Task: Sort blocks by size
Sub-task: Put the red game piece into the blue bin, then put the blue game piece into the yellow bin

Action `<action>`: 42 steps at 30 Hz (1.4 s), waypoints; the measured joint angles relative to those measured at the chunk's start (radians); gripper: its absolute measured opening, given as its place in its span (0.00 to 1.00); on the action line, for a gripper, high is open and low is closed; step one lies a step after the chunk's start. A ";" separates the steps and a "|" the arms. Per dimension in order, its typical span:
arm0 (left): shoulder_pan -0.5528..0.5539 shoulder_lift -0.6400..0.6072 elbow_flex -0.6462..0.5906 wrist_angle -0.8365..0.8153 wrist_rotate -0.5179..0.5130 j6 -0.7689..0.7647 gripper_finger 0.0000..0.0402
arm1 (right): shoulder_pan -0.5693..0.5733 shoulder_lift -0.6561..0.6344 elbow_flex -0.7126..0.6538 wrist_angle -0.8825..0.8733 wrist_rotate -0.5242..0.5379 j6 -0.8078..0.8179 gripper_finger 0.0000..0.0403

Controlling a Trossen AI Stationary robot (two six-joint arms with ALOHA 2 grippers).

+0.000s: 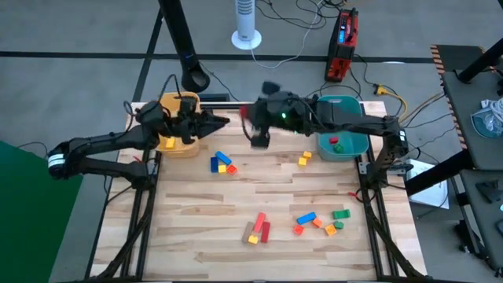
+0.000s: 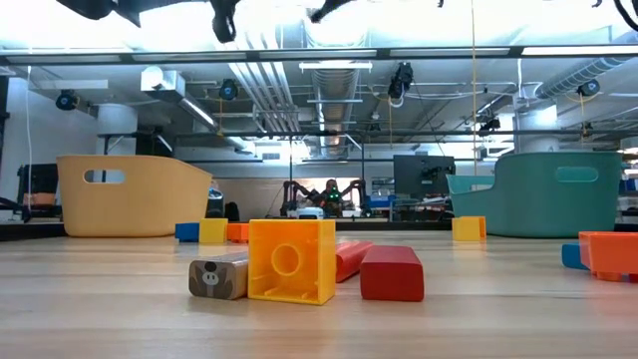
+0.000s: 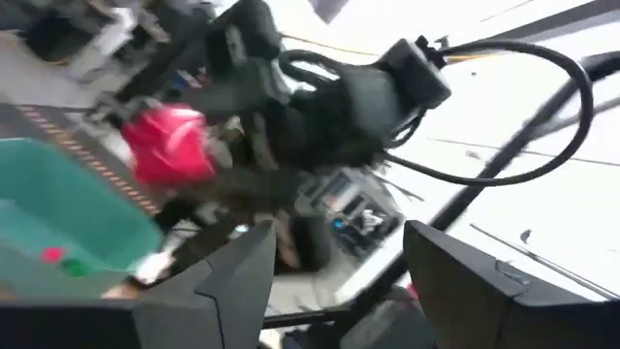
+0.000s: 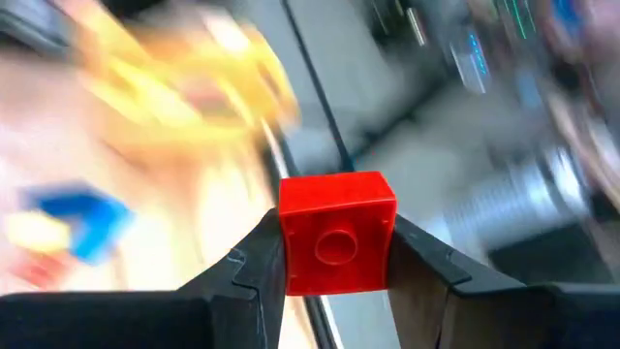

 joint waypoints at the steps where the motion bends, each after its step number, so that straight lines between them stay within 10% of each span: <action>1: 0.023 -0.003 0.000 -0.018 0.001 0.000 0.53 | -0.040 0.000 -0.001 -0.067 0.033 0.061 0.31; 9: 0.115 -0.011 0.000 -0.152 0.000 -0.007 0.54 | -0.460 0.011 -0.191 -0.700 0.014 0.790 0.33; 16: 0.115 0.000 0.000 -0.186 0.006 0.013 0.54 | -0.648 0.010 -0.450 -0.714 -0.143 0.906 0.39; 29: 0.115 -0.003 0.000 -0.374 0.031 0.081 0.54 | -0.571 -0.046 -0.509 -0.659 -0.188 0.999 0.70; 42: 0.093 -0.001 0.000 -0.825 0.030 0.047 0.54 | -0.346 -0.206 -0.511 -0.383 -0.182 1.066 0.79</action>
